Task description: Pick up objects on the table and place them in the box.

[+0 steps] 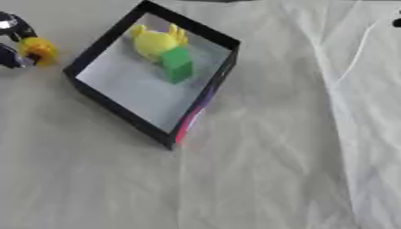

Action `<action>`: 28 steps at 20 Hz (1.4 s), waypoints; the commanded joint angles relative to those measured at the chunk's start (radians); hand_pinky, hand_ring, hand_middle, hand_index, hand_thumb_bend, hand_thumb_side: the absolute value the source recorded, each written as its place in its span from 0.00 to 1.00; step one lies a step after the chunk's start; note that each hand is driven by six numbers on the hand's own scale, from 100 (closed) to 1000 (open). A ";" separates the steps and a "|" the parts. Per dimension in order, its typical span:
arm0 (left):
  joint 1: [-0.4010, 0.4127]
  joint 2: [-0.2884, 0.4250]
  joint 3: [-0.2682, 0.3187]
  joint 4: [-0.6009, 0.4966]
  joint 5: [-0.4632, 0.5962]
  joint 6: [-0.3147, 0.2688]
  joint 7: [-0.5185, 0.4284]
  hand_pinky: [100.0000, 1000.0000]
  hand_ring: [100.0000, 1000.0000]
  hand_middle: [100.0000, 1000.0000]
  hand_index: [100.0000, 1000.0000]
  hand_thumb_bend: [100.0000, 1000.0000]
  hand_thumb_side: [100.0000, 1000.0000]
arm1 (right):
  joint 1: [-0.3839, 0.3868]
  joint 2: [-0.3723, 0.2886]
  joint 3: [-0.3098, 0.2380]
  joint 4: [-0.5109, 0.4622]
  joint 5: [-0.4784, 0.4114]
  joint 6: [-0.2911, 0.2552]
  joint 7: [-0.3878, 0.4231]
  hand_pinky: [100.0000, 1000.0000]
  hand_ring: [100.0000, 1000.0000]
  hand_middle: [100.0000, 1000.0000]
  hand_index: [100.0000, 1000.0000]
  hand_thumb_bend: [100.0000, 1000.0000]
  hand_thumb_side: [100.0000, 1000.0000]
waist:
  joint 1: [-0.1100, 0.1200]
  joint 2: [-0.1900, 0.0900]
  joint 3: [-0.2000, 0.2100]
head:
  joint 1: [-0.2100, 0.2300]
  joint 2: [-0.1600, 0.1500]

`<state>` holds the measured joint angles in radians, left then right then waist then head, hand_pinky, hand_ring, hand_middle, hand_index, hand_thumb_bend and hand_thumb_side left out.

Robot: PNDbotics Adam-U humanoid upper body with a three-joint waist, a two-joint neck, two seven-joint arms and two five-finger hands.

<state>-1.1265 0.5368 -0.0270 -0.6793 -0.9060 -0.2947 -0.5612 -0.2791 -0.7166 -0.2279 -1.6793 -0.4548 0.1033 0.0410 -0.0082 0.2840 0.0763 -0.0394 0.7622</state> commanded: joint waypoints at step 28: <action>-0.007 -0.318 -0.260 -0.376 0.116 -0.090 -0.126 0.74 0.69 0.59 0.58 0.15 0.00 | -0.040 -0.043 -0.001 -0.009 -0.055 0.002 0.027 1.00 0.65 0.58 0.77 0.00 0.58 | 0.007 -0.071 -0.011 | -0.015 0.008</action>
<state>-1.1171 0.2158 -0.2886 -1.0607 -0.7635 -0.3793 -0.6916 -0.3079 -0.7256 -0.2205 -1.6775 -0.5039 0.1060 0.0657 -0.0077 0.2530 0.0676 -0.0538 0.7682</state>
